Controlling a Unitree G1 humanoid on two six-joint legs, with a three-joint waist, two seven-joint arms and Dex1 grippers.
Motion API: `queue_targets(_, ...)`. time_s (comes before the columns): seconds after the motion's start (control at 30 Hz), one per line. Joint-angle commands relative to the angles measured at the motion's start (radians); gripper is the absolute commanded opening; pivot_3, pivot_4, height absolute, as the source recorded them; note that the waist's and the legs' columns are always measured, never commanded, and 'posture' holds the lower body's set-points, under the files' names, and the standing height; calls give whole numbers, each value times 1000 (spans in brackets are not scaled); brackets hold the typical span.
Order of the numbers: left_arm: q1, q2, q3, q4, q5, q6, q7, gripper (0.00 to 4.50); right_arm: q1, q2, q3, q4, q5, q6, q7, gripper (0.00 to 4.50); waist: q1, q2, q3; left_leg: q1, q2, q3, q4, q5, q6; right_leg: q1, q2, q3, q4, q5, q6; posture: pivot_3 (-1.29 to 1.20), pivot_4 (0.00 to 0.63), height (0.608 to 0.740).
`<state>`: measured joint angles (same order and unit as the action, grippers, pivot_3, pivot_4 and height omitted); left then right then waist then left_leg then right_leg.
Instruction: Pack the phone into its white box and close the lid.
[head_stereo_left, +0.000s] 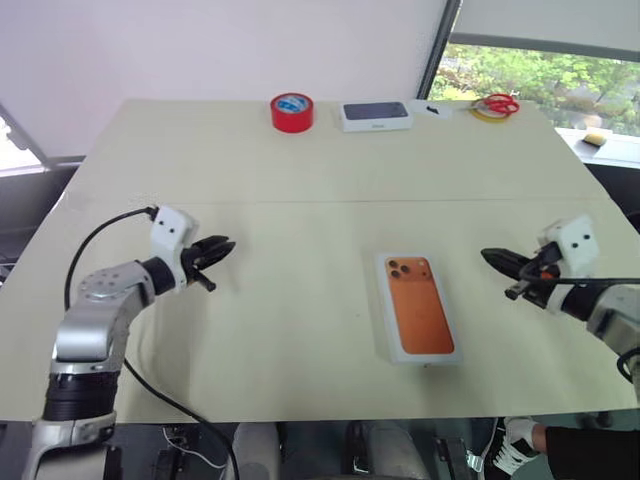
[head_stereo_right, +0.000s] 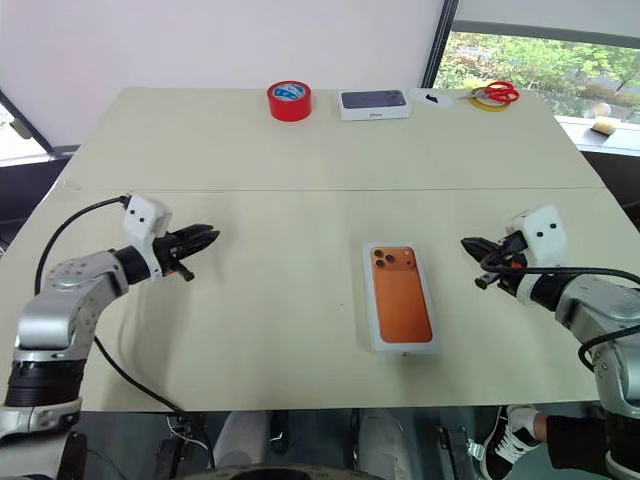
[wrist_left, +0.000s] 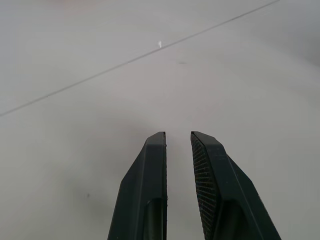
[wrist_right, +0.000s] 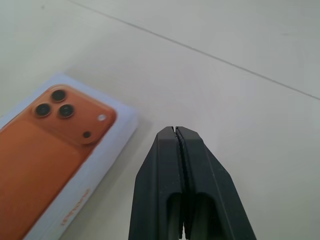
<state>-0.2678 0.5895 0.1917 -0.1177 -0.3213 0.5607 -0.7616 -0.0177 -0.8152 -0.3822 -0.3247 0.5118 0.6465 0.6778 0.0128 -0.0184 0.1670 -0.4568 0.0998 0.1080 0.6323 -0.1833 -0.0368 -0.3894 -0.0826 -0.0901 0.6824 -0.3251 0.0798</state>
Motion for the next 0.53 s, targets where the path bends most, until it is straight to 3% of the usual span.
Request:
queue_targets(0.03,15,16,52,-38,-35,-5,17,823,-18,7,9,-13,-18,-41,2,52,-1,0,0,0,0,0,0,0,0,0,0,0,0,0,0,0,150,730)
queue_targets(0.53,33,38,72,-3,-59,-2,62,823,7,75,43,-76,-34,-77,-44,52,-1,0,0,0,0,0,-1,0,0,-1,0,0,0,0,0,0,150,730)
